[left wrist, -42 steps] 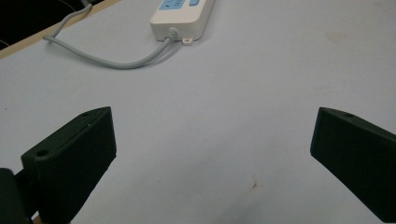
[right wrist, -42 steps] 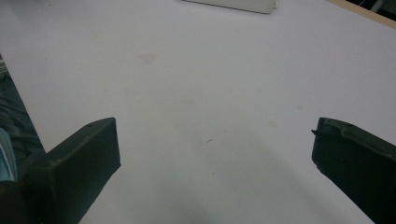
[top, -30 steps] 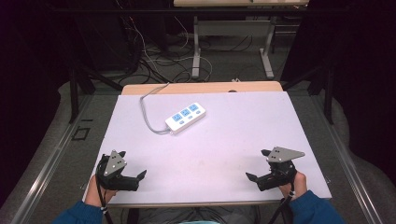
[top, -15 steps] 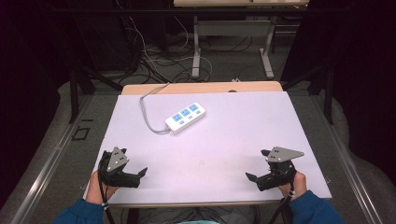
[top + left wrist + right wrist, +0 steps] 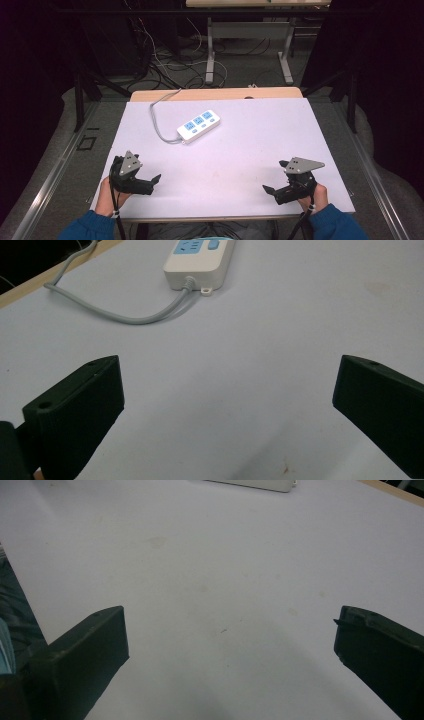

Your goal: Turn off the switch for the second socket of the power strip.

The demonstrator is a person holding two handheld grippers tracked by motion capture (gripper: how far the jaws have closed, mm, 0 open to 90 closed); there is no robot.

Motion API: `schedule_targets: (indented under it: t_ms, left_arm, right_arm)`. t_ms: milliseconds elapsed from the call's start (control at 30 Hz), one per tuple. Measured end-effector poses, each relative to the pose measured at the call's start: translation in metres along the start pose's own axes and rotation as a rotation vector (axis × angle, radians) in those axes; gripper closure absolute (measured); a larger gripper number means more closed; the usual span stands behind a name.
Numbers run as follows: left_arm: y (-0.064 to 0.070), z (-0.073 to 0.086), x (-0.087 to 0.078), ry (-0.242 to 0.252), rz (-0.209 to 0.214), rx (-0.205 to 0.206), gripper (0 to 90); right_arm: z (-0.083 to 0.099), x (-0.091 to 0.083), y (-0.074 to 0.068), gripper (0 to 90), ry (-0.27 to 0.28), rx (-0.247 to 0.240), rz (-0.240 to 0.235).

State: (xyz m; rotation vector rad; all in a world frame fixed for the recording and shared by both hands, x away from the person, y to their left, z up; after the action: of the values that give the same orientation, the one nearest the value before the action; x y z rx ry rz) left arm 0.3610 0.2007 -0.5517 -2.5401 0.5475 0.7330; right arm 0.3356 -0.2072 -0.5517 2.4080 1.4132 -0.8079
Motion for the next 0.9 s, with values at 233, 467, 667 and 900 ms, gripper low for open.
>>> schedule_targets:
  t_ms: [233,467,667,900]
  left_arm:
    - [-0.001,-0.007,0.007,0.0,-0.003,0.015,0.2]
    - [0.0,-0.014,0.016,-0.006,0.004,0.026,0.0]
    - [0.0,-0.018,0.021,-0.008,0.006,0.031,0.0]
    - [-0.001,-0.025,0.029,-0.009,0.01,0.042,0.0]
  right_arm:
    - [0.0,0.0,0.0,0.5,-0.003,0.003,-0.001]
    - [0.001,-0.001,0.0,0.5,-0.014,0.011,-0.003]
    - [0.001,-0.001,-0.001,0.5,-0.015,0.009,-0.004]
    - [0.001,0.0,0.0,0.5,-0.004,0.01,0.005]
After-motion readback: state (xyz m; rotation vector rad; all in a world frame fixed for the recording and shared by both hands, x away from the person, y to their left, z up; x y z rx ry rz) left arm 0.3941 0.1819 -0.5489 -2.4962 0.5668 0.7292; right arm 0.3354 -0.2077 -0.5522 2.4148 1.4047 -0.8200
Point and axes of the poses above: each handheld gripper's, and its own axes: x roughly forward along the jaws, z roughly out of its underside, y roughly to its right, the point moved 8 cm from there along x, roughly forward along the jaws, and after that the axes turned 13 degrees about -z, right-handed, at the moved point
